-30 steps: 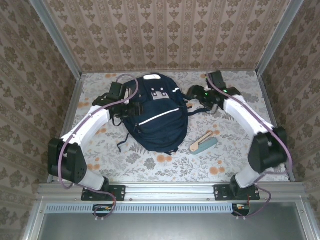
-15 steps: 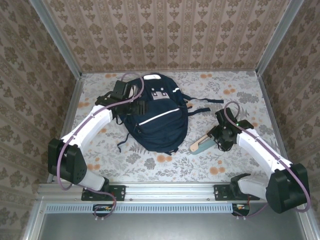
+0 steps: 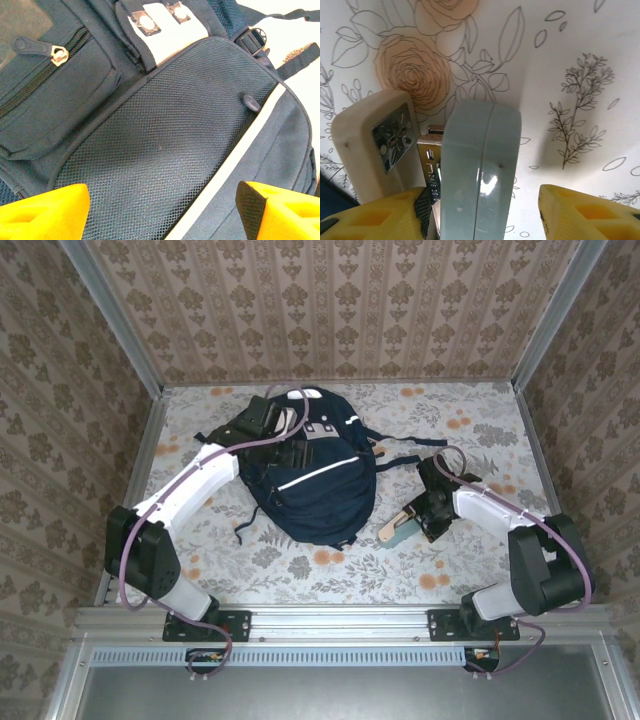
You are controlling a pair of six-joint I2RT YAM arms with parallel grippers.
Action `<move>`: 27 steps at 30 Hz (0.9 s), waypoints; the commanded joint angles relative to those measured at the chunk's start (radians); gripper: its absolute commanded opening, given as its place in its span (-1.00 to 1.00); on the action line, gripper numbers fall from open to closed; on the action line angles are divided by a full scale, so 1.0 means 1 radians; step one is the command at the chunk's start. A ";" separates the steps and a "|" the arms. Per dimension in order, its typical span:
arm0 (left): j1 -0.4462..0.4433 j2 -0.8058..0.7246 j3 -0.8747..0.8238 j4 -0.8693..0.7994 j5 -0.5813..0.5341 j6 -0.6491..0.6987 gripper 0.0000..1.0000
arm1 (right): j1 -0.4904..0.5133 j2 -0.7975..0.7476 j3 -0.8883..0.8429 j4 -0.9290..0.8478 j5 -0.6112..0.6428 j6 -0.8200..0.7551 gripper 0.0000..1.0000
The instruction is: Pack the student bag
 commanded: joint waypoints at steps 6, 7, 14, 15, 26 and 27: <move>-0.070 0.045 0.078 -0.059 0.026 0.106 0.60 | -0.005 0.037 -0.009 0.010 -0.006 0.014 -0.03; -0.080 0.054 0.087 -0.068 0.024 0.120 0.60 | -0.007 0.039 -0.009 0.009 -0.005 0.013 -0.05; -0.157 0.130 0.153 -0.124 -0.017 0.210 0.60 | -0.022 0.013 -0.005 0.004 0.007 -0.011 -0.24; -0.160 0.140 0.157 -0.124 -0.021 0.211 0.60 | -0.021 0.008 0.002 -0.005 0.017 -0.022 -0.25; -0.164 0.168 0.183 -0.112 0.015 0.176 0.60 | -0.023 0.040 0.115 -0.066 0.023 -0.251 -0.30; -0.164 0.171 0.185 -0.110 0.026 0.164 0.60 | -0.022 0.039 0.119 -0.061 0.018 -0.263 -0.30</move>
